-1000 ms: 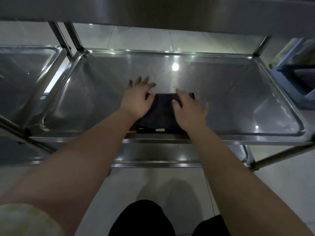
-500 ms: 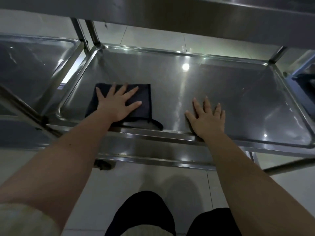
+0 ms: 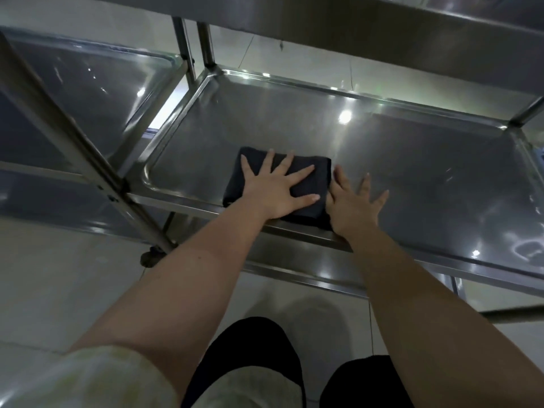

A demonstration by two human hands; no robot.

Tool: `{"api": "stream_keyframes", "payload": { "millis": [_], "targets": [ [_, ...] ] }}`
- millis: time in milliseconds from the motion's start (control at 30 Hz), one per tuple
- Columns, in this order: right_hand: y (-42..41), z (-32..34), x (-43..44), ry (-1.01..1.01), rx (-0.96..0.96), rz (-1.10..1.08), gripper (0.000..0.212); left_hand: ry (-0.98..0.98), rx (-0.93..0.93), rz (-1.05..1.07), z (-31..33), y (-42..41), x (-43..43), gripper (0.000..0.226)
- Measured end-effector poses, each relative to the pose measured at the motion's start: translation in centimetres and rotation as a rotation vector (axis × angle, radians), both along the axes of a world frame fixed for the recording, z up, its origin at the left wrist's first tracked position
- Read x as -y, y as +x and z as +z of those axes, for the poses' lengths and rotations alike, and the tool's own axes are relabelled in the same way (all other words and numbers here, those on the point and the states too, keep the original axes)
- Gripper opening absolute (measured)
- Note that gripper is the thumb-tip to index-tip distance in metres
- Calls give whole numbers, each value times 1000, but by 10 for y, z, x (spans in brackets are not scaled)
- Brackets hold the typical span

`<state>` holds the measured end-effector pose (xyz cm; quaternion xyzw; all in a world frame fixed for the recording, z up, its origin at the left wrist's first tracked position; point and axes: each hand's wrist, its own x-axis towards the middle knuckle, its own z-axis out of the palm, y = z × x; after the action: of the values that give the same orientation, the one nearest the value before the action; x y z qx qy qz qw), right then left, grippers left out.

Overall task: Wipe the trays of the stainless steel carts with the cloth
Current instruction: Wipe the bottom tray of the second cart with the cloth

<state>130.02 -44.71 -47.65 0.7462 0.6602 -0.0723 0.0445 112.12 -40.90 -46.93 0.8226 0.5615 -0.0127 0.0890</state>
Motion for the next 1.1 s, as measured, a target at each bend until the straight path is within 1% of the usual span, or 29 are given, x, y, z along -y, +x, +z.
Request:
{"api": "stream_keyframes", "payload": {
  "millis": [67,100,167,233,267,333,467,533,633,733,800,900,1033,1100],
  "targets": [
    [1,1,-1,12,-47,-10,53,35,11,24,1,-41,-11,91],
    [0,2,-1,11,-54,-8,53,40,2,70,2,-69,-18,92],
    [-2,2,-1,2,-45,-6,57,9,-41,196,4,-125,-28,93],
    [-3,2,-1,-4,-24,-12,60,-29,-81,273,7,-154,-31,90],
    [-4,2,-2,-6,-16,-14,61,-34,-103,277,8,-154,-30,87],
    [-5,2,-3,-10,-9,-14,61,-41,-105,231,9,-126,-28,82],
    [-4,4,-2,-25,-19,-18,57,-35,-71,23,9,-34,-6,80],
    [-2,5,-2,-25,-35,-18,56,-58,-62,-26,7,-23,2,82],
    [-1,6,-3,-24,-49,-15,57,-76,-43,42,7,-73,1,89],
    [-5,5,-4,-23,-41,-19,58,-145,-64,234,13,-142,1,84],
    [-7,5,-3,-19,-35,-25,58,-161,-94,302,15,-156,5,81],
    [-8,5,-3,-19,-27,-35,58,-152,-91,282,14,-112,8,81],
    [-5,4,-3,-13,-48,-38,55,-117,-72,95,11,-19,29,81],
    [-2,4,-2,-4,-66,-36,55,-95,-61,63,9,-11,33,81]
  ]
}}
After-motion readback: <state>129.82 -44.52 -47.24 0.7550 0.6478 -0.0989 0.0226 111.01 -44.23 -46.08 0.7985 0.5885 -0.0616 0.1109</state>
